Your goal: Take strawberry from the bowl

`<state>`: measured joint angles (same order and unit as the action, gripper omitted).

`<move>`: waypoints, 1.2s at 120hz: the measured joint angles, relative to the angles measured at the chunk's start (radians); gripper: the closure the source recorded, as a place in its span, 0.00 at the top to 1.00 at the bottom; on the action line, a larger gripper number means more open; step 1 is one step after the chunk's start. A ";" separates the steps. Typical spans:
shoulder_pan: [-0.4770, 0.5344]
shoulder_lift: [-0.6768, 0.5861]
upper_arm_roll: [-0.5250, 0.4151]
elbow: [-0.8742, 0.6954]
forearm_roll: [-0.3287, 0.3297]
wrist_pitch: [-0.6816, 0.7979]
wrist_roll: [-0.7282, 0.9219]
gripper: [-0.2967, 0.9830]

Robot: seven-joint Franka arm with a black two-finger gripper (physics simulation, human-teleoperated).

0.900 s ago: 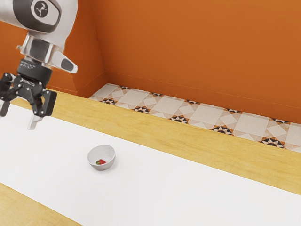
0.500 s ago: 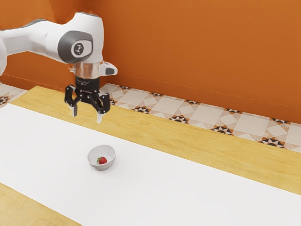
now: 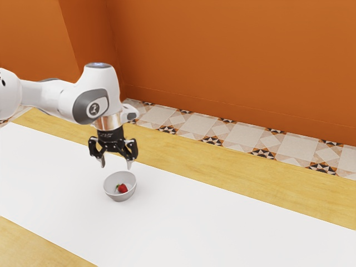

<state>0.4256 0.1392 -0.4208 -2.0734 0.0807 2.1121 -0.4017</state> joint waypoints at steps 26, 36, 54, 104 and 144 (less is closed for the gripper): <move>0.023 0.006 0.001 -0.049 -0.095 0.093 -0.060 0.58; 0.032 -0.005 0.000 -0.074 -0.123 0.113 -0.093 0.56; 0.059 -0.009 0.000 -0.118 -0.173 0.149 -0.150 0.54; 0.088 0.043 0.001 -0.123 -0.236 0.225 -0.312 0.48; 0.081 0.099 0.009 -0.126 -0.214 0.267 -0.389 0.45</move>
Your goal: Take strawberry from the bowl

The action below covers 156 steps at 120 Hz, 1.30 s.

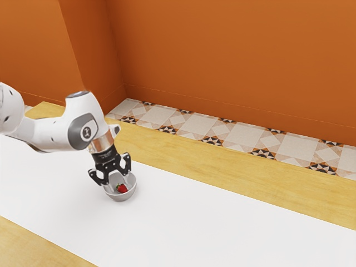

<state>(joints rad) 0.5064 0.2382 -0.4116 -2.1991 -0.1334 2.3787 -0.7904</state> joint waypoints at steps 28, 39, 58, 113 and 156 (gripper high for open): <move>-0.018 0.018 0.006 0.014 0.005 0.014 -0.042 0.45; -0.021 0.023 0.012 0.018 0.005 0.024 -0.062 0.45; -0.021 0.038 0.017 0.019 0.004 0.037 -0.100 0.45; -0.032 0.078 0.034 0.034 0.006 0.055 -0.168 0.40; -0.052 0.066 0.045 0.041 0.010 0.052 -0.201 0.30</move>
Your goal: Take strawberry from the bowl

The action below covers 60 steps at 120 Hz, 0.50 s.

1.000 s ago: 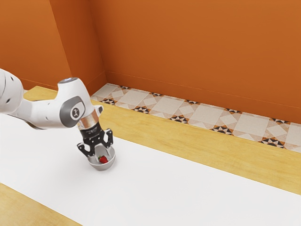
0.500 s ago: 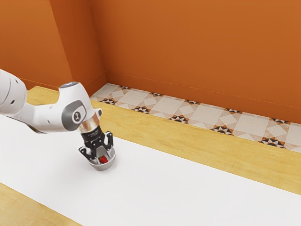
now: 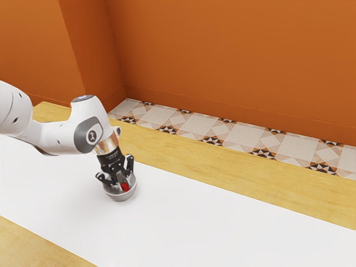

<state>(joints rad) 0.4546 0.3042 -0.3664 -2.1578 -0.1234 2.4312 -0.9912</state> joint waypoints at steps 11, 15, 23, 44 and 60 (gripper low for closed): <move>0.003 -0.053 0.002 0.001 0.003 -0.015 -0.007 0.29; 0.000 -0.089 0.000 -0.001 0.005 -0.028 -0.010 0.29; -0.036 -0.153 -0.006 -0.001 0.007 -0.059 -0.018 0.29; -0.225 -0.185 -0.029 -0.034 0.009 -0.116 -0.046 0.28; -0.245 -0.108 -0.015 -0.039 0.014 -0.127 -0.068 0.28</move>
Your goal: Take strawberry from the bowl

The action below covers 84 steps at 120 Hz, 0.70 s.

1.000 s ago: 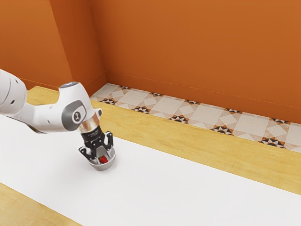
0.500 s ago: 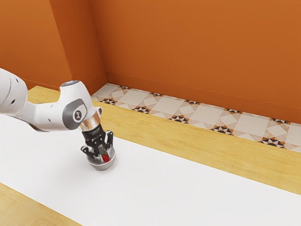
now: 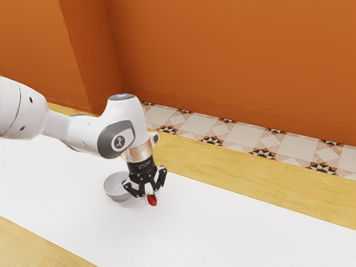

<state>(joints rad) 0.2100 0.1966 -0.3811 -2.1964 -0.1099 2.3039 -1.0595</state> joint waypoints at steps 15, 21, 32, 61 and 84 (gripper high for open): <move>0.009 0.030 0.016 0.002 0.008 0.001 -0.017 0.27; 0.010 0.032 0.018 0.003 0.011 0.001 -0.023 0.27; 0.011 0.032 0.030 0.004 0.021 0.002 -0.029 0.40; 0.006 -0.056 0.024 0.016 0.055 -0.052 -0.031 0.65; 0.034 -0.296 -0.050 0.383 0.168 -0.397 0.155 0.72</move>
<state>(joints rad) 0.2440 -0.0995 -0.4316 -1.8132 0.0583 1.9064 -0.9048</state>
